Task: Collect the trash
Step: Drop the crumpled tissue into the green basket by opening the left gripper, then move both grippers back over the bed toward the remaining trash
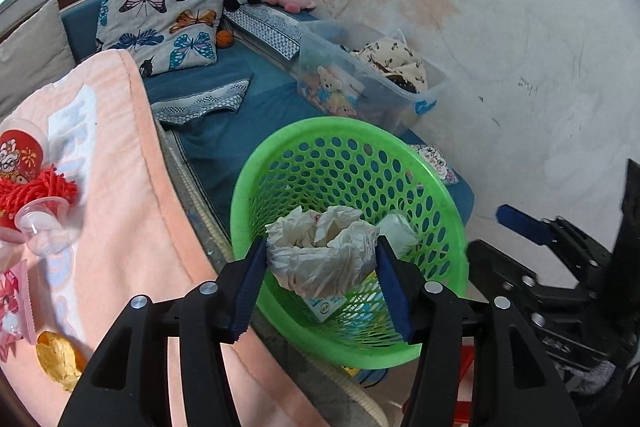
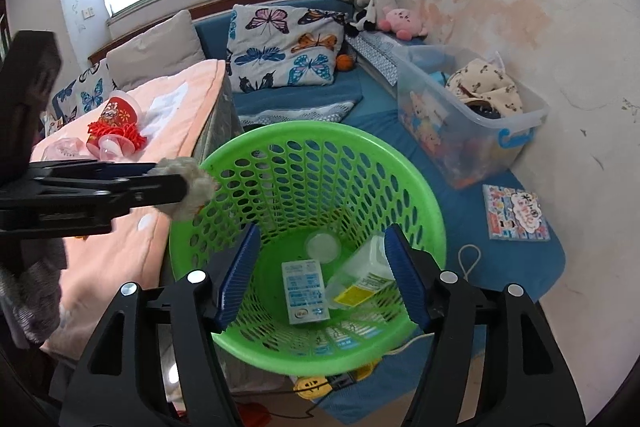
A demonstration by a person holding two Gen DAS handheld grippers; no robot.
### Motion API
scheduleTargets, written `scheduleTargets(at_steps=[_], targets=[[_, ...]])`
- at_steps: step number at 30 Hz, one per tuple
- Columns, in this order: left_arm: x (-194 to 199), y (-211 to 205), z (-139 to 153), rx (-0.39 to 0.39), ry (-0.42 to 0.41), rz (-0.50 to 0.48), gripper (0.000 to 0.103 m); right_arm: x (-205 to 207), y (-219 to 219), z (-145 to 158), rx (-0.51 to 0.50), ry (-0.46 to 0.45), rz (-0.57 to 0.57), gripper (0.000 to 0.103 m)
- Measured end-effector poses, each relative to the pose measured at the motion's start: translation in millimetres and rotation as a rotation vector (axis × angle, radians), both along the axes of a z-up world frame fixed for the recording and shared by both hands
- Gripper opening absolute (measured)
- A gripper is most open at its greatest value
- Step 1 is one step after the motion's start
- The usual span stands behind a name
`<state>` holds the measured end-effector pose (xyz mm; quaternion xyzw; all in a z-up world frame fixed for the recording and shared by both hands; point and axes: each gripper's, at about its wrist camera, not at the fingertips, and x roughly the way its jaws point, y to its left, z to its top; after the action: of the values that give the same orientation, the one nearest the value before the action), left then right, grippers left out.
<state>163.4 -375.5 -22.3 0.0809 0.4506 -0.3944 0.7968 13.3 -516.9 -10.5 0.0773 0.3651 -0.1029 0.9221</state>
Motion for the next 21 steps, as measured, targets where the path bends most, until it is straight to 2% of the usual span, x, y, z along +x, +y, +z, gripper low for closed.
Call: scheduleTargets(at_steps=[7, 12, 21], targets=[[-3, -3, -5, 0.002, 0.004, -0.006, 0.071, -16, 3, 3, 0.002, -0.016, -0.009, 0.069], [-5, 15, 1, -0.004, -0.008, 0.015, 0.072, -20, 14, 6, 0.006, -0.027, 0.008, 0.07], [-1, 92, 10, -0.004, -0.034, 0.15, 0.072, -12, 59, 16, 0.006, -0.063, 0.103, 0.073]])
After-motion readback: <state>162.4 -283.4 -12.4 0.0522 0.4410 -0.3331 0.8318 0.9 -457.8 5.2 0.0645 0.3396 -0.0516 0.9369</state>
